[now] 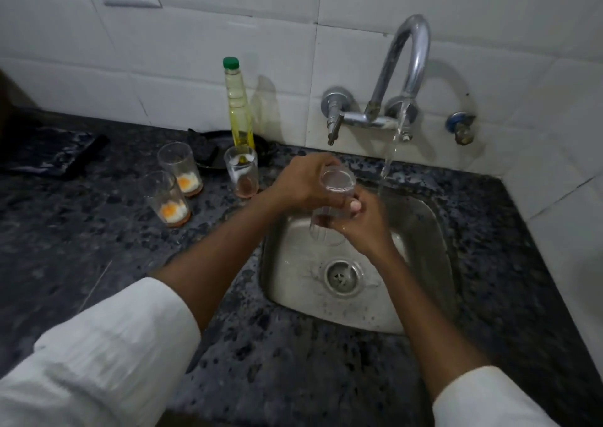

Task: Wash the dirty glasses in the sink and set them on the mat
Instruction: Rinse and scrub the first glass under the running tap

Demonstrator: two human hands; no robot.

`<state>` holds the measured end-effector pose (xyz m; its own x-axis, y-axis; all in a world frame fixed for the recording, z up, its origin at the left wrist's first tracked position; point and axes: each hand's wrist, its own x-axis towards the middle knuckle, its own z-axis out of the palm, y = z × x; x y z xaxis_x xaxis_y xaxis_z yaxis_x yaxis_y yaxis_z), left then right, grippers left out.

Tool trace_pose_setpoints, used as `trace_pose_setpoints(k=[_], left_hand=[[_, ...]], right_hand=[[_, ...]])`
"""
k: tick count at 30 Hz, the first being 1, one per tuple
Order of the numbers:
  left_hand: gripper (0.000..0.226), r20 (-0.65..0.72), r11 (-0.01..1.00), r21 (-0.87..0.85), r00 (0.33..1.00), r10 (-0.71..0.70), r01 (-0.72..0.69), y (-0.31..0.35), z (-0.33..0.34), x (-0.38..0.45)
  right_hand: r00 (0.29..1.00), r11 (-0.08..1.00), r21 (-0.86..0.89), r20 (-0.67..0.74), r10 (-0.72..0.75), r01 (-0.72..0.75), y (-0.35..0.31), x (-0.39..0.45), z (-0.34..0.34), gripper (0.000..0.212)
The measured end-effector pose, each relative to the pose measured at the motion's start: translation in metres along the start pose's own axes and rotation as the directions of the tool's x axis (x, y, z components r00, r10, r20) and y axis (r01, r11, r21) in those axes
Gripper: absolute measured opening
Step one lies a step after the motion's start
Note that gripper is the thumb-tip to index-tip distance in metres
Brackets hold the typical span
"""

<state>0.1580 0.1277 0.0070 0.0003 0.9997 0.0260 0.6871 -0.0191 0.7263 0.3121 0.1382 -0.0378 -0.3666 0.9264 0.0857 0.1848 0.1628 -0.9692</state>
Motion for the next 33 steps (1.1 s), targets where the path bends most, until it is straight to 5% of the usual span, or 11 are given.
trace_pose_setpoints(k=[5, 10, 19, 26, 33], left_hand=[[0.05, 0.081, 0.928, -0.347, 0.99, -0.114, 0.135, 0.01, -0.027, -0.037], [0.026, -0.003, 0.855, -0.458, 0.962, -0.275, 0.243, -0.024, -0.059, -0.077], [0.029, -0.111, 0.84, -0.456, 0.917, -0.382, 0.295, -0.093, -0.149, -0.155], [0.027, -0.277, 0.775, -0.518, 0.786, -0.552, 0.362, -0.201, -0.263, -0.23], [0.024, -0.361, 0.724, -0.589, 0.685, -0.633, 0.359, -0.322, -0.36, -0.257]], right_hand=[[0.998, 0.984, -0.176, -0.061, 0.005, -0.015, -0.013, -0.011, -0.012, 0.055], [1.0, 0.955, -0.297, -0.03, 0.004, -0.012, -0.028, -0.011, -0.006, 0.058], [0.977, 0.943, -0.298, 0.19, -0.097, 0.152, -0.102, 0.012, 0.082, 0.058], [0.871, 0.903, -0.258, 0.446, -0.205, 0.344, -0.162, 0.065, 0.276, 0.052], [0.871, 0.904, -0.259, 0.45, -0.2, 0.341, -0.165, 0.135, 0.477, 0.071]])
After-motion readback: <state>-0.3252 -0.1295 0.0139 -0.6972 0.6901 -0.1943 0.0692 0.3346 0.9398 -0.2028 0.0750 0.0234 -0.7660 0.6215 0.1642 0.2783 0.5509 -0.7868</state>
